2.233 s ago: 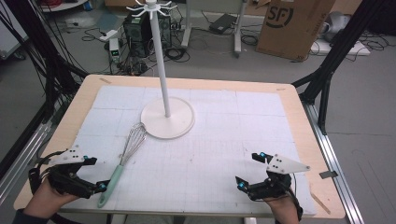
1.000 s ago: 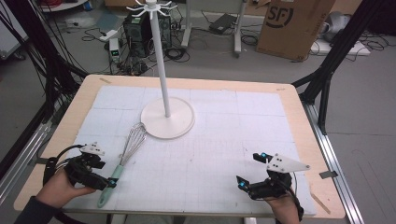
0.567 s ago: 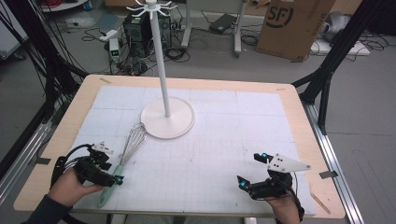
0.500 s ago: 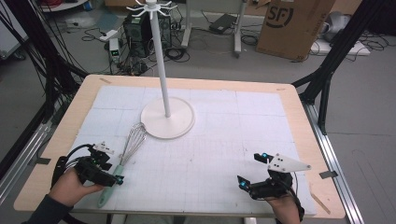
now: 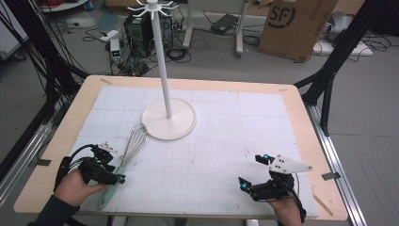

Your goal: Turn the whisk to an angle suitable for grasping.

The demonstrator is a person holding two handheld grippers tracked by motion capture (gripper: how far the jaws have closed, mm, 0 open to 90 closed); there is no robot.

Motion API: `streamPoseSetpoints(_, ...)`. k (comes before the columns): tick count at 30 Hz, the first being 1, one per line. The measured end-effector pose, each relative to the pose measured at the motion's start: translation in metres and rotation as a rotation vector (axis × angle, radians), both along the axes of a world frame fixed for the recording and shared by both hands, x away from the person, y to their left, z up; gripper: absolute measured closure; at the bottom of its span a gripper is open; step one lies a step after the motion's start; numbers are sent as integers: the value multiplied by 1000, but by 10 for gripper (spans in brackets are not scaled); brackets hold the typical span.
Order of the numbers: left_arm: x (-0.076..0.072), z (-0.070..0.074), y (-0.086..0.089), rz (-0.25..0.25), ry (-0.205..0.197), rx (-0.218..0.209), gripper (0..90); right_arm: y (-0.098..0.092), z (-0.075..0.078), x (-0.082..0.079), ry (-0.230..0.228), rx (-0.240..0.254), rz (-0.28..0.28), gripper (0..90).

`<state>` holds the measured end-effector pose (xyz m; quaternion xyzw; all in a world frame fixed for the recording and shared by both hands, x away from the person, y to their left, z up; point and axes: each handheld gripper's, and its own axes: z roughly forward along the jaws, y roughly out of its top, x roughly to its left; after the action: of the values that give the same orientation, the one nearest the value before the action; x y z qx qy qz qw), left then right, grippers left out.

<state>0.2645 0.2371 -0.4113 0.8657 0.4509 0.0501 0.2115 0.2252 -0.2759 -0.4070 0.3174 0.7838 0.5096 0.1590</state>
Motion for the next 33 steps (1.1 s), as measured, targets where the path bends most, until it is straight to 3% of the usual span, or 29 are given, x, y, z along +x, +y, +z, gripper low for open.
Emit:
streamPoseSetpoints(5, 1, -3, -4, 21, -8, 37, 461, 1, 0, 0, -5, -5, 0, 0)
streamPoseSetpoints(14, 3, -5, -6, 27, 13, 60, 506, 0, -1, 0, 4, -8, -3, 0)
streamPoseSetpoints(20, 3, -5, -8, 24, 16, 55, 592, 1, -1, 0, -8, -16, -6, 1)
streamPoseSetpoints(24, 4, -5, -8, 22, 26, 61, 604, 1, -1, 0, -4, -18, -9, 1)
streamPoseSetpoints(33, 4, -4, 0, 23, 3, 68, 659, 3, -2, 0, -6, -31, -2, 1)
